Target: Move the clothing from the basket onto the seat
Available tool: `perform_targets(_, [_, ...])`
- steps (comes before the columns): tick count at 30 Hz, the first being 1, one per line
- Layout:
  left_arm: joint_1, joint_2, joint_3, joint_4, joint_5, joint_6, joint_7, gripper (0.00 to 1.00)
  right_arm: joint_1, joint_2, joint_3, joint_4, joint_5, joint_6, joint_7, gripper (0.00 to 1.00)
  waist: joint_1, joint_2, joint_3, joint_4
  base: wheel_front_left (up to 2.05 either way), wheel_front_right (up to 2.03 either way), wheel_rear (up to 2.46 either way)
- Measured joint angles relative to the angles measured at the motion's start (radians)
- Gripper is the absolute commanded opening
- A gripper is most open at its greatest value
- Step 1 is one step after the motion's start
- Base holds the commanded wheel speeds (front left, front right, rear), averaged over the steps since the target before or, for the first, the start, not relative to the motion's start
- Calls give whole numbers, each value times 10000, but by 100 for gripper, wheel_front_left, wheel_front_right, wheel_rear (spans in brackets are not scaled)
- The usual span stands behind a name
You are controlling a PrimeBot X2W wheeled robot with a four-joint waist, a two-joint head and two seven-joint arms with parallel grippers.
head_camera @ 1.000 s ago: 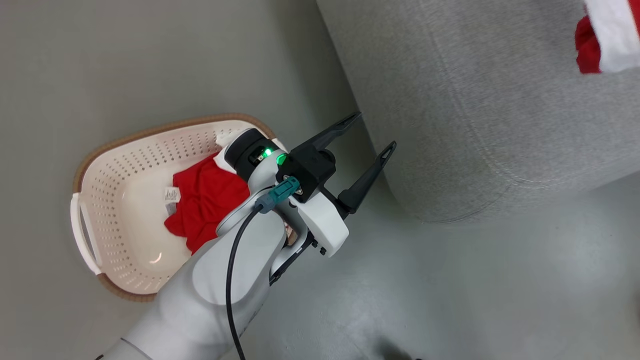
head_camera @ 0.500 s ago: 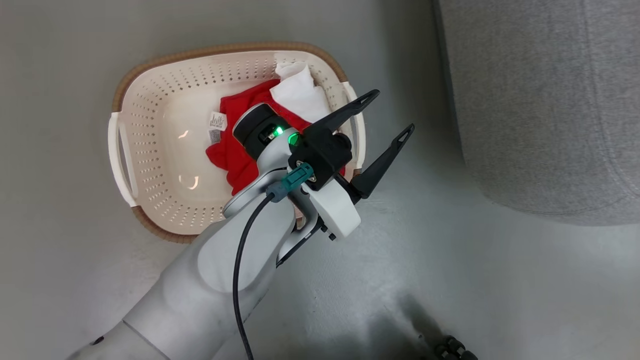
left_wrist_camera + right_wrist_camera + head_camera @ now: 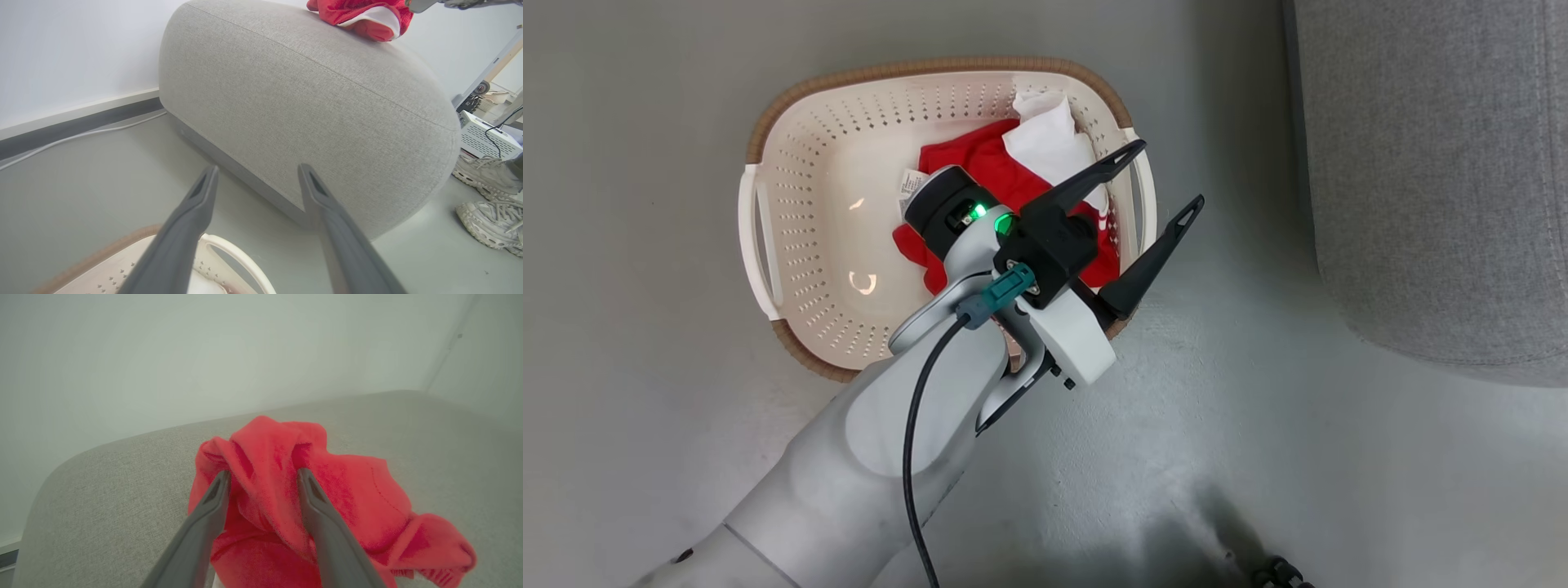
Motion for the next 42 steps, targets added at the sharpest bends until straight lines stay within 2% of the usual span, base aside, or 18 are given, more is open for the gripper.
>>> perform_targets(14, [701, -38, 966, -355, -174, 96, -2, 100, 2777, 451, 1785, -1964, 1858, 0, 2, 100, 0, 0, -1364, 159, 0, 0, 0])
perform_targets(30, [2973, -84, 2857, -376, -169, 274, 0, 100, 5314, 834, 3756, -4044, 2504, 0, 2, 100, 0, 0, -4048, 814, 0, 0, 0])
perform_targets(42, [4865, -105, 4851, -297, 213, 316, 0, 100, 7280, 1081, 4941, -5344, 2821, 0, 2, 100, 0, 0, -5959, 1541, 0, 0, 0])
